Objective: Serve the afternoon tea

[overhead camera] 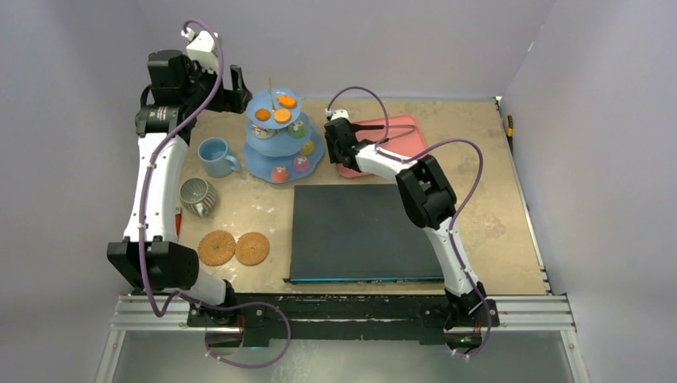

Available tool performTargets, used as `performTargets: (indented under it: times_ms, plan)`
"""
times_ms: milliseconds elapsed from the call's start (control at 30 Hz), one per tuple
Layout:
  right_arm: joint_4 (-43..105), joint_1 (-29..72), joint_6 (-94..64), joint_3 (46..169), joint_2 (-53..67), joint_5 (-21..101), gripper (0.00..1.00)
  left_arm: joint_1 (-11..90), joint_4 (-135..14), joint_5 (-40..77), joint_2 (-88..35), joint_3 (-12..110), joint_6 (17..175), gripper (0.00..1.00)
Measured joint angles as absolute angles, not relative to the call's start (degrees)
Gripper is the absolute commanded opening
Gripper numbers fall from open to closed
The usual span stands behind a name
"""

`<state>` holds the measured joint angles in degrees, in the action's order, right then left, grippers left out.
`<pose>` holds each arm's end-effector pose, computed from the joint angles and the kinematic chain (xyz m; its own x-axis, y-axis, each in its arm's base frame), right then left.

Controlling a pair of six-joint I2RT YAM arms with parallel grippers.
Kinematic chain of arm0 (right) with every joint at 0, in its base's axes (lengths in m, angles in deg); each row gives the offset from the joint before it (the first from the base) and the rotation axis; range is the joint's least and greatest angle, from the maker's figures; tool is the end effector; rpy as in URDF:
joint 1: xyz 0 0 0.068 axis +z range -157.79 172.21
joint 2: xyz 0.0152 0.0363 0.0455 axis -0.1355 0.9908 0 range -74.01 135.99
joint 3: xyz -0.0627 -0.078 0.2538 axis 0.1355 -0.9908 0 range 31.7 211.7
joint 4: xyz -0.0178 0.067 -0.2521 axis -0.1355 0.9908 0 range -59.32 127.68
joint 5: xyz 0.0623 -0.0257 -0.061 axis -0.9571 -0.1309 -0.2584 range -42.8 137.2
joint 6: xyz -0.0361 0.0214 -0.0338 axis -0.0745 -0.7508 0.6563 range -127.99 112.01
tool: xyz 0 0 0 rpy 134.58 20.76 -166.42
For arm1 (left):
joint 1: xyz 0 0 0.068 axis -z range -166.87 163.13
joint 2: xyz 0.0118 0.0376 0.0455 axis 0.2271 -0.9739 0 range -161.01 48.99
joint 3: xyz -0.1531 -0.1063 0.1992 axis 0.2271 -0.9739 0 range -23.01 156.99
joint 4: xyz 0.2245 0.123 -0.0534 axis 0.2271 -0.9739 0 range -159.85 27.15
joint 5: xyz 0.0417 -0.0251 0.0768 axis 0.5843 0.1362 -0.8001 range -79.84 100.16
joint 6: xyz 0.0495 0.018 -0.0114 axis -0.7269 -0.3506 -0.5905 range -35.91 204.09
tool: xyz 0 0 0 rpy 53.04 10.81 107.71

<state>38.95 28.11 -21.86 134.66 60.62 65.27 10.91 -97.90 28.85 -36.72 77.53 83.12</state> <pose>0.4343 0.3008 0.1546 -0.5922 -0.1473 -0.7922 -0.2295 0.9733 -0.0095 0.3230 0.0012 0.4603 -0.3408 0.0028 -0.9401 0.2696 0.9583 -0.0949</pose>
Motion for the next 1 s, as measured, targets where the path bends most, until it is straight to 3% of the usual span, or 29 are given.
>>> performTargets:
  times_ms: [267,733,1000]
  plan:
    - [38.98,26.08,-25.81,132.89,59.37,65.81,0.31,12.72,-96.28,33.62,-41.53,76.39,87.8,0.86]
    - [38.3,17.54,-29.16,123.01,52.38,67.45,0.31,20.24,-93.24,29.18,-52.28,82.05,87.42,0.76]
    - [35.41,18.15,-29.53,119.07,46.52,67.19,0.41,22.32,-90.51,24.18,-53.0,82.18,85.41,0.58]
